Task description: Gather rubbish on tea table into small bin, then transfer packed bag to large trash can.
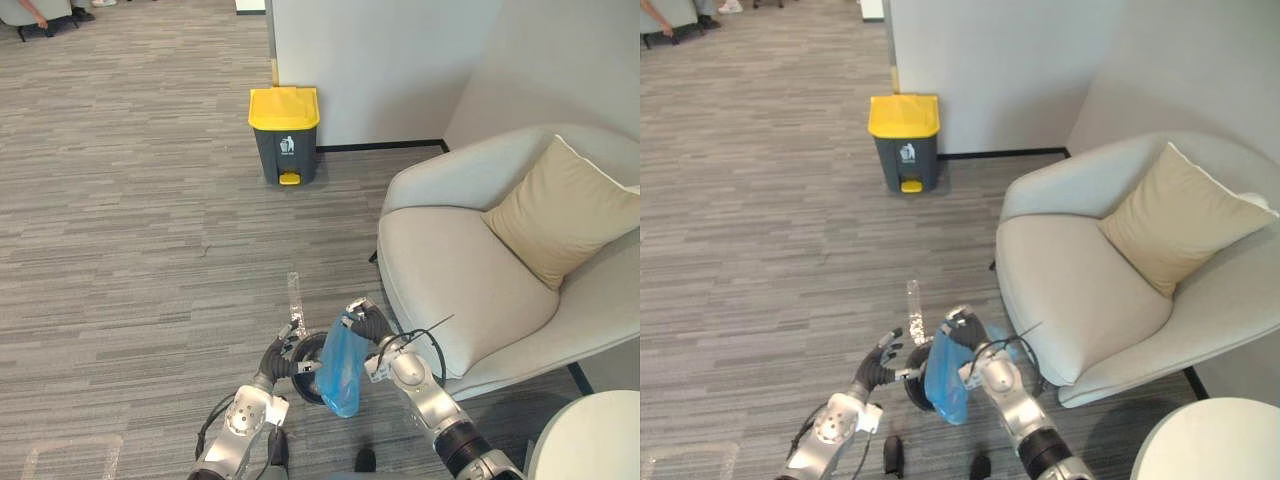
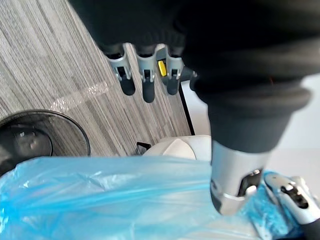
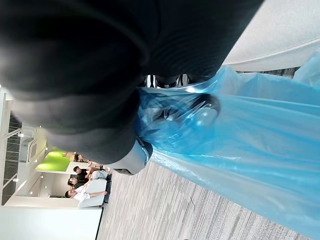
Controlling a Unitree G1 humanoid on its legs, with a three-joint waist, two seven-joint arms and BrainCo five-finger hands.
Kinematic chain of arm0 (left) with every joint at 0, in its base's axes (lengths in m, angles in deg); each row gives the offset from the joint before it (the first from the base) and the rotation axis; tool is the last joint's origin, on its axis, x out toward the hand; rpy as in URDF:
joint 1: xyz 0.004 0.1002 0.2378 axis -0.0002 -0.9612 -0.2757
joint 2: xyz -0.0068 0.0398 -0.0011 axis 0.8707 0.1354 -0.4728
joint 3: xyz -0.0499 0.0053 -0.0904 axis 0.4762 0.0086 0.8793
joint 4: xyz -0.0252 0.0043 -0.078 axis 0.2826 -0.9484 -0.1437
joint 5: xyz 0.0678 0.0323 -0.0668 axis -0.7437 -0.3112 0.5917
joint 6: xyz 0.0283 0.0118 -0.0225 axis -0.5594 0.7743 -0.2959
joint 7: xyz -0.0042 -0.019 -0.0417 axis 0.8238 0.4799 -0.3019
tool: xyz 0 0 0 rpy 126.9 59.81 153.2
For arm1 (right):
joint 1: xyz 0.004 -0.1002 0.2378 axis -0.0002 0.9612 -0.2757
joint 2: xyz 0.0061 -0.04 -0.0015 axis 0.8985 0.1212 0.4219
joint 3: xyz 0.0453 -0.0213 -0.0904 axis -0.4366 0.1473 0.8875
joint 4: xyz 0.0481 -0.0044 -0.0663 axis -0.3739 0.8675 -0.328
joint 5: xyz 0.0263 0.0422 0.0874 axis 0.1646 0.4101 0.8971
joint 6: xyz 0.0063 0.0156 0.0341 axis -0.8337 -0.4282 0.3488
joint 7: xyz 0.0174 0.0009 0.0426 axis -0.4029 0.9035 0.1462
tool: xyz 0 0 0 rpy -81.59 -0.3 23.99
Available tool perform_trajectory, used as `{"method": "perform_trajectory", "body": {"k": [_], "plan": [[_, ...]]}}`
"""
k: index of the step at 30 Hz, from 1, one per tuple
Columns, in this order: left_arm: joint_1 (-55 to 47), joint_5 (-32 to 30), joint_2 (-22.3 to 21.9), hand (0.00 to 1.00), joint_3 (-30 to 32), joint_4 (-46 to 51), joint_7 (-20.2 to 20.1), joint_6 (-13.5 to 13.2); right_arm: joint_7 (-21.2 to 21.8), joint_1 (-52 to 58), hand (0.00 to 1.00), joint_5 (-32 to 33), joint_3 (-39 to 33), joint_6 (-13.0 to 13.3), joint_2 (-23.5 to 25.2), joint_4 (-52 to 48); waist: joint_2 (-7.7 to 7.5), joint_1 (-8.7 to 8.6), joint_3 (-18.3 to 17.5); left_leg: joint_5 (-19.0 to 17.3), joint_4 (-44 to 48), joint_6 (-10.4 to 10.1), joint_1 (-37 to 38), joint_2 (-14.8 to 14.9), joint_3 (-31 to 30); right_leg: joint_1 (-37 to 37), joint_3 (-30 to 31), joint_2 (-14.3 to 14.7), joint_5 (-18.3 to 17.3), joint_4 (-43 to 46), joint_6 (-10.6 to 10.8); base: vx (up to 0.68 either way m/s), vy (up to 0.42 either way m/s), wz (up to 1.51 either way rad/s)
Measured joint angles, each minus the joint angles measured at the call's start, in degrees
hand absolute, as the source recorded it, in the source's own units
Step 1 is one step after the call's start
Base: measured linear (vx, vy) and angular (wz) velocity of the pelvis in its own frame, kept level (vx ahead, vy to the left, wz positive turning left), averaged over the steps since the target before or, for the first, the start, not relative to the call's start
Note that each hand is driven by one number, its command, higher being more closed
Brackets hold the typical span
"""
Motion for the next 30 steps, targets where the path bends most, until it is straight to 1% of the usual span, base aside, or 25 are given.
{"method": "perform_trajectory", "body": {"k": [3,5,8,10,12,14,17,19,25,30], "plan": [[0.1,-0.6,0.0,0.0,-0.2,0.6,0.0,-0.1,0.7,-0.1,1.0,2.2,0.0,0.1,0.1,-0.7,0.0,0.0,0.0,0.0,0.0,0.0,0.0,0.0,0.0,0.1,0.0,0.0,0.0,-0.2,0.0,0.04,0.0,-0.01],[0.1,-2.0,-0.2,0.0,-1.2,2.1,0.0,-0.2,1.5,0.0,1.0,4.3,0.2,0.1,-0.5,-4.4,0.01,0.0,0.0,0.0,0.3,0.0,0.0,0.3,0.2,0.0,0.3,0.1,0.1,-0.2,-0.1,0.02,-0.01,-0.05],[0.3,-3.8,-0.2,0.0,-2.9,3.7,0.2,-0.5,2.2,0.0,1.0,6.9,0.6,1.3,-0.6,-10.4,0.0,-0.05,0.0,0.0,0.3,-0.1,0.2,0.5,0.5,0.0,0.7,0.3,0.2,-0.2,-0.3,-0.01,-0.002,-0.06],[0.3,-5.4,-0.3,0.0,-4.4,3.8,0.4,-1.0,2.6,-0.2,1.0,8.4,1.3,2.3,-0.7,-12.8,-0.01,-0.04,0.0,0.1,0.3,-0.1,0.4,1.0,1.0,-0.3,1.2,0.4,0.3,0.1,-0.4,-0.03,-0.004,-0.15],[0.3,-6.9,-0.4,0.0,-5.2,3.9,0.5,-1.3,3.0,-0.6,1.0,9.8,2.8,2.7,-0.8,-14.0,0.0,-0.03,0.0,0.1,0.0,-0.2,0.4,1.2,1.7,-0.7,2.0,0.5,0.4,0.2,-0.6,-0.03,-0.003,-0.19],[0.8,-7.5,-0.4,0.0,-5.7,3.9,1.2,-1.4,3.4,-1.0,1.0,11.1,3.6,2.7,-0.9,-14.0,0.0,-0.24,0.0,0.1,0.0,-0.2,0.4,1.3,1.8,-0.8,2.2,0.6,0.6,0.2,-0.6,-0.03,0.0,-0.07],[2.3,-9.8,-0.4,0.0,-6.8,4.0,3.2,-1.5,3.7,-1.2,1.0,12.2,5.1,2.7,-2.6,-17.5,-0.02,-0.21,0.0,0.2,0.0,-0.3,0.4,1.4,1.8,-0.9,2.2,0.6,0.7,0.2,-0.7,0.0,0.0,0.0],[3.1,-11.6,-0.4,0.0,-6.8,4.3,4.8,-1.5,3.8,-1.3,1.0,13.4,5.3,2.8,-2.6,-19.3,-0.13,-0.21,-0.1,0.2,0.0,-0.3,0.4,1.4,1.8,-0.9,2.3,0.6,0.8,0.2,-0.7,0.0,0.0,0.0],[4.3,-16.7,-0.2,0.0,-6.7,5.5,8.9,-1.5,3.8,-4.6,1.0,13.6,7.4,3.2,-3.0,-20.3,-0.28,-0.29,-0.3,0.2,0.3,-0.3,0.8,1.4,2.8,-0.9,3.3,0.6,1.2,0.1,-0.7,0.01,0.01,-0.08],[3.9,-17.0,0.1,0.0,-6.4,8.7,9.1,-1.4,3.6,-6.4,1.0,14.0,8.0,3.8,-3.0,-20.3,-0.37,-0.27,-0.8,0.2,0.3,-0.3,0.9,1.4,2.9,-0.9,3.4,0.7,1.3,0.0,-0.7,0.0,0.002,-0.01]]}}
